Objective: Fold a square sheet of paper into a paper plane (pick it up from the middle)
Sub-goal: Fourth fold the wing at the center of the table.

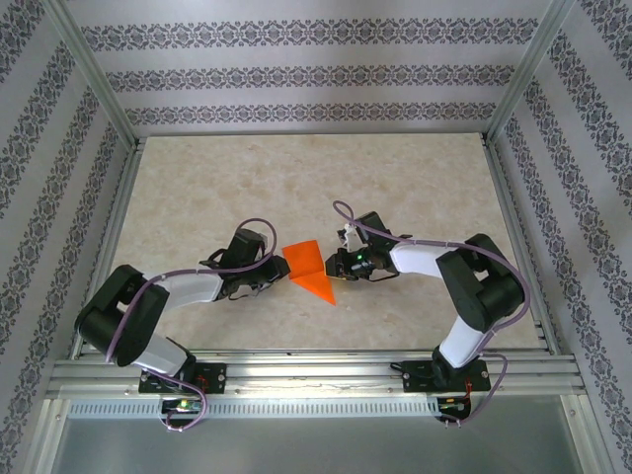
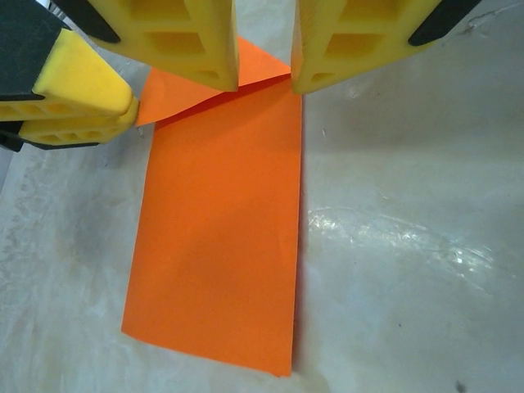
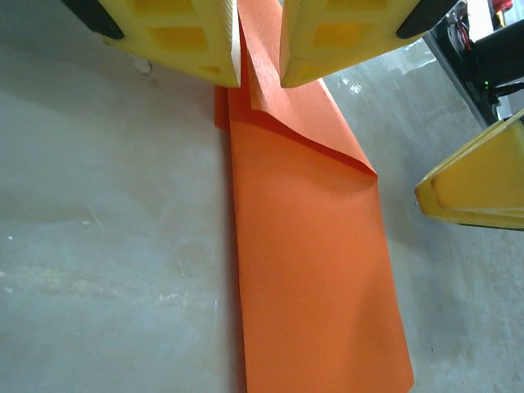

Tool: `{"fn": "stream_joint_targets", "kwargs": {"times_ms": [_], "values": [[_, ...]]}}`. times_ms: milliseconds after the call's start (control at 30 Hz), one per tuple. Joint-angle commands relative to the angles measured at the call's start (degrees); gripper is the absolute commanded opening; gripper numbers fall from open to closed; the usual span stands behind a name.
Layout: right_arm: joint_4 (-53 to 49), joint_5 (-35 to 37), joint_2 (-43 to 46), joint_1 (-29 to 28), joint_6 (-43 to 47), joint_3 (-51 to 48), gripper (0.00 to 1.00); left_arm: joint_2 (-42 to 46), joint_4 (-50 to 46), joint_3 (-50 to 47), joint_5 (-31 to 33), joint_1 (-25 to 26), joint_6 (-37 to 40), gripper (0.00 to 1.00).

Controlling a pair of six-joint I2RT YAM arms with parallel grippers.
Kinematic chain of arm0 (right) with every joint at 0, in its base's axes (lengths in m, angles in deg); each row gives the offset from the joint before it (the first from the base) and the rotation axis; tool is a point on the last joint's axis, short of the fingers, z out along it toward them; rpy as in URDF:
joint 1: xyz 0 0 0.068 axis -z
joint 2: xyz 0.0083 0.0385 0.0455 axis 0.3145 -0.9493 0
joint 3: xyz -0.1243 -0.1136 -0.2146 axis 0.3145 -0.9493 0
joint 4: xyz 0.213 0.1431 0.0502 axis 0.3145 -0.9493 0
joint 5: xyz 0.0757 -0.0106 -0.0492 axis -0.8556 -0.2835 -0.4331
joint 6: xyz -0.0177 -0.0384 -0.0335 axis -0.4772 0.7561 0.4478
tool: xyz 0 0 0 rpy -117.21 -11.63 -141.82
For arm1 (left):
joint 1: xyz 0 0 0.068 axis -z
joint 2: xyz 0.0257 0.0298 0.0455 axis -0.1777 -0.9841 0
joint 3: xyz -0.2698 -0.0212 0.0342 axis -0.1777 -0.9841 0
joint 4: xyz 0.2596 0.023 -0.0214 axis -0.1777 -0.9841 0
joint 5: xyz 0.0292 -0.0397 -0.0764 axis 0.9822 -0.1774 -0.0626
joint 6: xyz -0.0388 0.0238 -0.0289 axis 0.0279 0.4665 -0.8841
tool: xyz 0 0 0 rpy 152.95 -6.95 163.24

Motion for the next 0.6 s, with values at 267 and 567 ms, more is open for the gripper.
{"fn": "stream_joint_targets", "kwargs": {"times_ms": [267,567], "values": [[2.6,-2.6,-1.7,-0.3,-0.3,0.9,0.13,-1.8,1.1,1.2,-2.4,-0.5,0.3,0.21],[6.3,-4.4,-0.9,0.8,-1.8,-1.2,0.08,-1.2,1.3,1.2,-2.1,-0.6,0.2,0.21]]}}
